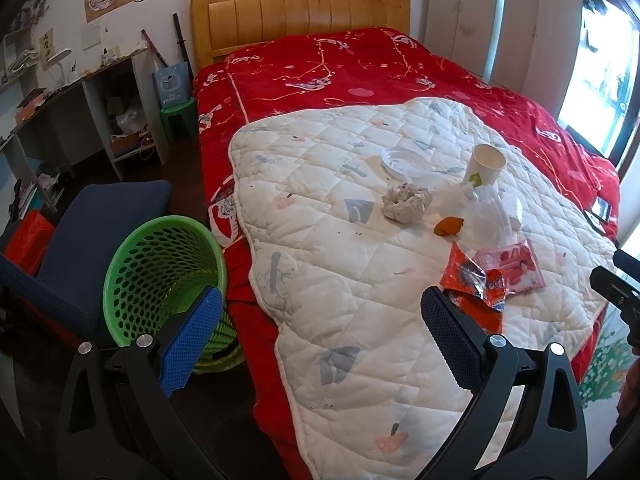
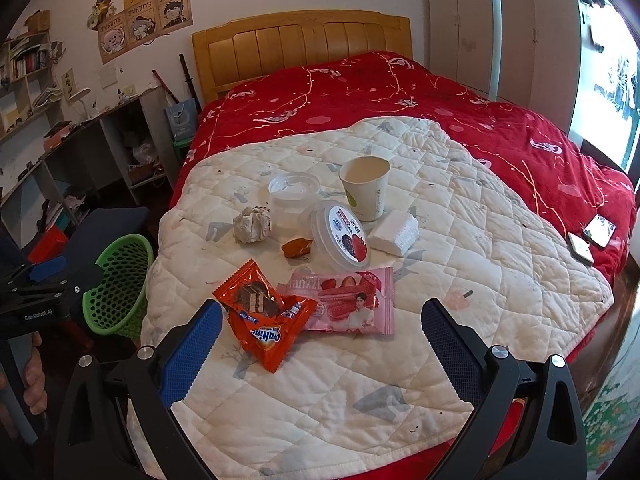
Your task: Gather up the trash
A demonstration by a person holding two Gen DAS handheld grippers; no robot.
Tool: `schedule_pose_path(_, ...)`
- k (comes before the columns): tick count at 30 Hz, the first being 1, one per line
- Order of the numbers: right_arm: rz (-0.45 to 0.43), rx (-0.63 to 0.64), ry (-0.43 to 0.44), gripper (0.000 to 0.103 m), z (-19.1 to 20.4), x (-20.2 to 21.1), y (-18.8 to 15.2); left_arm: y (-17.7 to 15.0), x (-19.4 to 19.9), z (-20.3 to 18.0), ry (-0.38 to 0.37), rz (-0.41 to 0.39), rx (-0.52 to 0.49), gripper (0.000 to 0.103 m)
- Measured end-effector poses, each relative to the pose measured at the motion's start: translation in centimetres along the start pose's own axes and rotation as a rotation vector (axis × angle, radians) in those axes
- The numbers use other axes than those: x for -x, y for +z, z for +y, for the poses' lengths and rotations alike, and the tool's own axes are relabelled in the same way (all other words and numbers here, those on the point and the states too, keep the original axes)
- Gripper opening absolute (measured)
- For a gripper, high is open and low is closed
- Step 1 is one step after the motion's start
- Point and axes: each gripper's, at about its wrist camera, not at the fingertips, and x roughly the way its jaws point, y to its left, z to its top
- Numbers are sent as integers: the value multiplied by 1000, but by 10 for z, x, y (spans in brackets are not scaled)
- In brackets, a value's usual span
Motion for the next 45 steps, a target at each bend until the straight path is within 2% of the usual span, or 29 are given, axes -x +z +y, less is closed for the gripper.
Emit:
schedule_pose_path(4,0,2,5,97,0,0,0,-1,-1,1,3,24,3,98)
schedule_pose_path(9,0,20,19,97,3,-3,1,5,-1,5,-3,-8,13,98)
schedule_pose_path(16,17,51,66,96,10,-14,5,13,-9,10,10,-10,21,98)
schedule_pose_path(27,104,137,162,95,32,-51,3,22,-27,26,26,-4,46,98)
schedule_pose_path(30,137,169,195,84,39,-66,4,24,-33,30,35,-3,43,98)
schedule_pose_path(37,216,233,258,78,54,-103,5,30,-46,38,33,5,34,97)
schedule_pose_path(41,259,276,290,76,63,-124,5,37,-57,38,-3,12,24,97)
schedule_pose_path(45,298,303,292,70,67,-144,4,43,-66,28,-26,10,-32,97)
